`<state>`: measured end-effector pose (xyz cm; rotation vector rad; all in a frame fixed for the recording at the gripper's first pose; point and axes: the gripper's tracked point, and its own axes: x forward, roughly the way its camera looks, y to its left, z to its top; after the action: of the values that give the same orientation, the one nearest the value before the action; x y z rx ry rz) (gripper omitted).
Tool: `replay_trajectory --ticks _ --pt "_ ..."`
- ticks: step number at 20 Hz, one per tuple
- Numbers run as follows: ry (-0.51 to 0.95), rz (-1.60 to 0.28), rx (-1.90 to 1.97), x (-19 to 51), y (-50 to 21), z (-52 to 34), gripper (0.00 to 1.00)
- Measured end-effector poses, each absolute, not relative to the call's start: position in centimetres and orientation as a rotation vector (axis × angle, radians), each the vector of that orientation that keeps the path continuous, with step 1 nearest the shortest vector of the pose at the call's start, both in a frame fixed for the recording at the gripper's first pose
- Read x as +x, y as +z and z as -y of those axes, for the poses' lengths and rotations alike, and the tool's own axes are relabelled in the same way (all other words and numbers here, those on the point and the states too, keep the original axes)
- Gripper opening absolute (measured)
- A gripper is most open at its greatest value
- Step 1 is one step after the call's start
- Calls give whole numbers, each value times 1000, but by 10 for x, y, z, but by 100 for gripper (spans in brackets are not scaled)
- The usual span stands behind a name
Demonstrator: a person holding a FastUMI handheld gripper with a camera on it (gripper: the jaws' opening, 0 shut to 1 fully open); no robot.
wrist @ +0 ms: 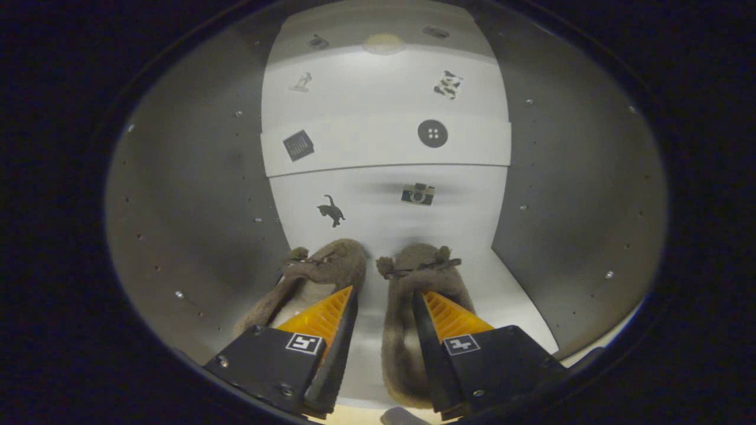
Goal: Open the shoe cabinet door, grab the shoes and put them into the shoe cabinet, then close the shoe cabinet door.
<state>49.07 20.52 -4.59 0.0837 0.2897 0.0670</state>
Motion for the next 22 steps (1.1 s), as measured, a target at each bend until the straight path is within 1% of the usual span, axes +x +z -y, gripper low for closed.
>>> replay_trajectory --ticks 1,5,7,13,16,19,22 --pt "77 -269 93 476 -39 -206 61" --pt "137 -188 58 402 -17 -213 96" --pt "171 -152 46 355 -10 -218 95" --pt "273 -49 2 201 3 -216 98" --pt "307 -49 13 125 3 -197 98" --pt "294 -33 26 57 6 -165 98" --pt "237 -15 30 3 9 -123 98"
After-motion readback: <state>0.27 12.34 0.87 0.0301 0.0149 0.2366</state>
